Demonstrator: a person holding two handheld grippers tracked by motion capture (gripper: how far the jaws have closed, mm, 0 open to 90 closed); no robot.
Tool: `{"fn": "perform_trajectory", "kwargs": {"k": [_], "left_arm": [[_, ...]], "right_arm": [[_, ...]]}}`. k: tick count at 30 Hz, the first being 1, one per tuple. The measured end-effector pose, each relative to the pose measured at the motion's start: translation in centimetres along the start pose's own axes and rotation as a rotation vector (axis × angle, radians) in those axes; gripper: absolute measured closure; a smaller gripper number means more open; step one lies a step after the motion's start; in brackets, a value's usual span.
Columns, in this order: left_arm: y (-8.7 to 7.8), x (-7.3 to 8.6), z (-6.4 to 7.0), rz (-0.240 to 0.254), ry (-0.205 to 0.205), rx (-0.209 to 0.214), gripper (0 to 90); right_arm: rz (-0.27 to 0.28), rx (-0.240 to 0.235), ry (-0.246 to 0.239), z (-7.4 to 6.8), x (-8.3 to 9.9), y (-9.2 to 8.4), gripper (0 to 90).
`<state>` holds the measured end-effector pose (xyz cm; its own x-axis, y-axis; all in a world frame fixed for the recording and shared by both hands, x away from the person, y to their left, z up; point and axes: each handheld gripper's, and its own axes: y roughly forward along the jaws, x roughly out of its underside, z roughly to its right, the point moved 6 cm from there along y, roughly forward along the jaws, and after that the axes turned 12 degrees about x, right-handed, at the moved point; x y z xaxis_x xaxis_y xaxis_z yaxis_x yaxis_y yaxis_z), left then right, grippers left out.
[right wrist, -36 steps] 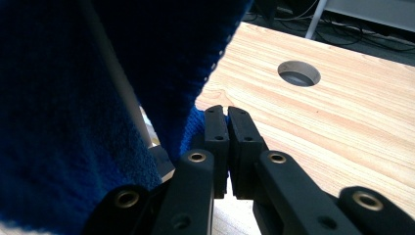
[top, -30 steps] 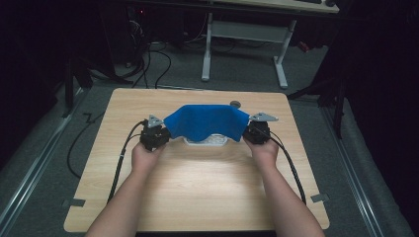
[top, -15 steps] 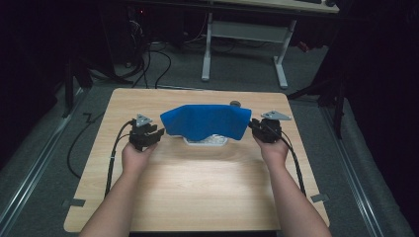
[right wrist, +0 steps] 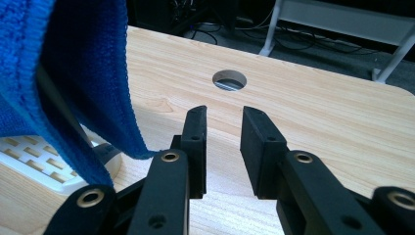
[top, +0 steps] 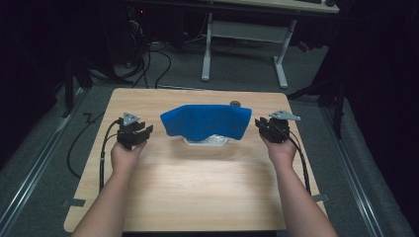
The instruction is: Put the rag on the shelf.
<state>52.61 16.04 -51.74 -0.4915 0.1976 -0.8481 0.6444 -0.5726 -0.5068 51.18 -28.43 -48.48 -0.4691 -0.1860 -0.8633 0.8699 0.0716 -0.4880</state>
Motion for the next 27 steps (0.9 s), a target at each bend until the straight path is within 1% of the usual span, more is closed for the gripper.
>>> {"fn": "perform_trajectory", "kwargs": {"k": [4,5,7,8,11,12,13,14,15,16,17,19,20,21,22,23,26,27], "left_arm": [[-0.2,0.0,0.3,-0.009,0.007,0.002,60.2],[-0.6,0.1,0.8,0.003,0.023,0.006,59.9],[-1.1,0.2,1.3,0.017,0.030,0.011,59.4],[-1.5,0.3,1.5,0.024,0.024,0.015,59.1],[-2.3,0.8,2.1,0.030,0.014,0.017,59.0],[-2.5,0.9,2.3,0.032,0.011,0.017,58.9],[-2.8,1.1,2.6,0.033,0.010,0.017,58.7],[-2.8,1.1,2.6,0.033,0.010,0.017,58.4],[-3.5,1.4,3.1,0.038,0.007,0.013,58.0],[-3.5,1.4,3.1,0.038,0.007,0.013,58.0],[-4.0,1.6,3.8,0.047,0.001,0.026,58.0],[-4.5,2.0,4.5,0.042,0.011,0.025,57.5],[-4.5,2.0,4.5,0.042,0.011,0.025,57.3],[-4.9,2.3,5.3,0.044,0.017,0.033,57.2],[-5.1,2.5,5.7,0.042,0.023,0.035,57.0],[-5.3,2.6,6.0,0.038,0.035,0.031,56.4],[-5.9,2.9,7.0,0.046,0.035,0.049,55.9],[-6.1,3.1,7.4,0.046,0.034,0.056,55.6]], "right_arm": [[0.006,-0.004,-0.003,-0.1,0.0,-0.2,71.8],[0.016,-0.011,-0.010,-0.3,-0.1,-0.6,70.3],[0.027,-0.018,-0.013,-0.6,0.0,-1.2,68.7],[0.046,-0.026,-0.011,-0.8,0.1,-1.7,67.5],[0.041,-0.032,-0.039,-1.2,0.4,-2.7,64.0],[0.041,-0.032,-0.037,-1.3,0.5,-3.1,63.2],[0.055,-0.033,-0.035,-1.4,0.6,-3.5,63.2],[0.064,-0.033,-0.033,-1.4,0.7,-3.9,63.1],[0.055,-0.033,-0.038,-1.5,0.9,-4.3,61.8],[0.055,-0.033,-0.038,-1.5,0.9,-4.3,61.8],[0.053,-0.028,-0.067,-1.9,1.1,-4.9,60.1],[0.054,-0.035,-0.084,-2.2,1.2,-5.6,59.1],[0.058,-0.039,-0.091,-2.5,1.2,-5.9,58.6],[0.079,-0.046,-0.100,-2.8,1.2,-6.5,58.7],[0.092,-0.046,-0.098,-3.0,1.2,-6.9,58.6],[0.092,-0.053,-0.100,-3.3,1.2,-7.3,58.4],[0.091,-0.066,-0.129,-4.2,1.5,-8.3,57.0],[0.093,-0.071,-0.129,-4.5,1.5,-8.6,56.4]]}}
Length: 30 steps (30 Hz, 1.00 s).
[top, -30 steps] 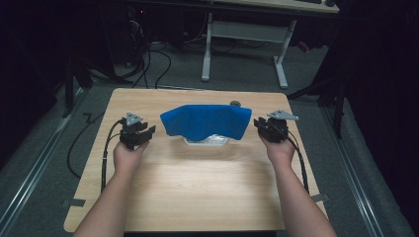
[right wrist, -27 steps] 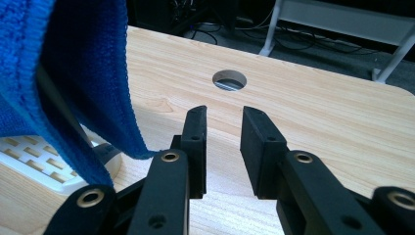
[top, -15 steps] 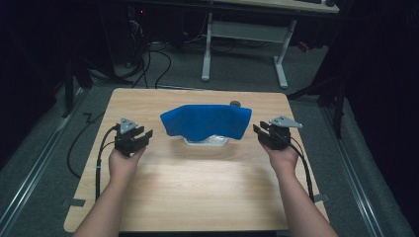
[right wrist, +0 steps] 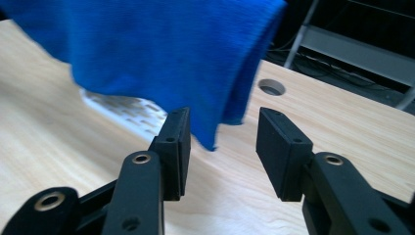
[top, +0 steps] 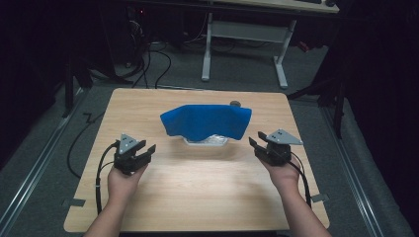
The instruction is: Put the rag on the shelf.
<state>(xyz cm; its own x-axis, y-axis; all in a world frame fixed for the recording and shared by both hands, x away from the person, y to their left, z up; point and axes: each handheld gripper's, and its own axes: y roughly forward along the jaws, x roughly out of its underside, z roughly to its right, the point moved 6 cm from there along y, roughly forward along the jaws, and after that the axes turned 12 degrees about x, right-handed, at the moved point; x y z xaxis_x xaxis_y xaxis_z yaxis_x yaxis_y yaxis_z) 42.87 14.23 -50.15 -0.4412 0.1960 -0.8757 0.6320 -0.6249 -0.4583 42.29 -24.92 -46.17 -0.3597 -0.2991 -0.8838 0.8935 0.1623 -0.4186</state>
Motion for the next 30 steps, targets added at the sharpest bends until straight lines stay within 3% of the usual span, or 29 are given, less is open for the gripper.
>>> {"fn": "perform_trajectory", "kwargs": {"k": [3,9,10,15,21,23,27,28,30], "left_arm": [[-0.3,0.2,0.8,-0.002,0.007,0.011,54.7],[-0.5,1.4,4.0,-0.012,0.021,0.073,53.5],[-0.5,1.4,4.0,-0.012,0.021,0.073,53.5],[0.9,2.6,7.1,-0.049,0.047,0.135,52.0],[2.3,3.5,9.3,-0.087,0.072,0.175,51.0],[3.3,4.1,10.9,-0.104,0.077,0.207,50.6],[3.9,4.8,12.1,-0.126,0.096,0.227,49.5],[4.4,5.8,12.8,-0.141,0.121,0.231,49.6],[5.1,6.7,13.1,-0.168,0.094,0.257,49.8]], "right_arm": [[0.026,-0.012,-0.006,-1.0,0.1,-1.0,54.8],[0.017,-0.042,0.002,-2.7,1.2,-2.3,52.8],[0.017,-0.042,0.002,-2.7,1.2,-2.3,52.8],[0.002,-0.066,-0.018,-4.7,2.8,-2.8,51.0],[-0.009,-0.098,-0.040,-7.0,4.0,-3.0,49.7],[-0.013,-0.112,-0.044,-7.8,4.4,-3.1,49.2],[-0.019,-0.131,-0.053,-9.0,5.2,-3.2,48.0],[-0.017,-0.135,-0.061,-9.7,5.9,-3.3,46.9],[-0.022,-0.145,-0.047,-10.3,6.7,-3.3,46.4]]}}
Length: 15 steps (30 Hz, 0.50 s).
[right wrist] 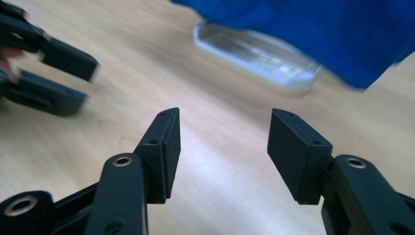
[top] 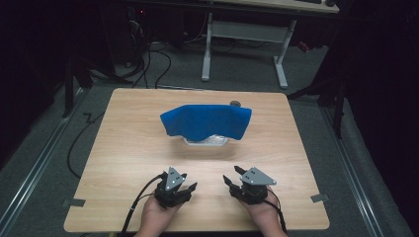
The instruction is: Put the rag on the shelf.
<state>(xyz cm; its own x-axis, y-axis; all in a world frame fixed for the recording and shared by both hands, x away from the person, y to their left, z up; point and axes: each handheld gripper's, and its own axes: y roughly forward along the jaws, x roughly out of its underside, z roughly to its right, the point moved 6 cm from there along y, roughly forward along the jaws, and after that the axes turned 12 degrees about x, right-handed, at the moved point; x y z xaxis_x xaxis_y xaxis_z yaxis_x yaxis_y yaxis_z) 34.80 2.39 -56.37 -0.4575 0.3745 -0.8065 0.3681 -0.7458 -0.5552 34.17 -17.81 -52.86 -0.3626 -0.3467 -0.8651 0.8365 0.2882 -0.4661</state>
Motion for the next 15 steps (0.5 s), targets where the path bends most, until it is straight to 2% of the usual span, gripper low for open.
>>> {"fn": "perform_trajectory", "kwargs": {"k": [1,2,3,5,9,10,11,15], "left_arm": [[0.5,0.3,0.2,-0.027,-0.012,0.017,49.8],[0.5,0.3,0.2,-0.027,-0.012,0.017,50.1],[0.6,0.0,0.7,-0.021,0.057,-0.002,48.3],[0.4,-0.1,0.8,0.009,0.032,0.028,48.3],[0.0,-0.2,0.4,0.060,-0.003,0.044,48.4],[0.0,-0.2,0.4,0.060,-0.003,0.044,48.5],[0.0,-0.1,0.3,0.060,-0.025,0.055,48.4],[0.0,-0.2,0.2,0.062,-0.026,0.059,48.5]], "right_arm": [[-0.010,-0.014,0.008,-0.4,0.5,0.1,45.6],[-0.028,-0.021,-0.006,-0.8,1.0,0.3,44.7],[-0.047,-0.029,-0.041,-1.3,1.4,0.5,44.2],[-0.039,-0.045,-0.067,-1.8,1.5,0.5,44.2],[-0.024,-0.056,-0.066,-1.9,1.3,0.8,44.2],[-0.024,-0.056,-0.066,-1.9,1.3,0.8,44.2],[-0.032,-0.055,-0.066,-1.8,1.4,1.0,44.2],[-0.035,-0.057,-0.064,-1.7,1.5,1.1,44.2]]}}
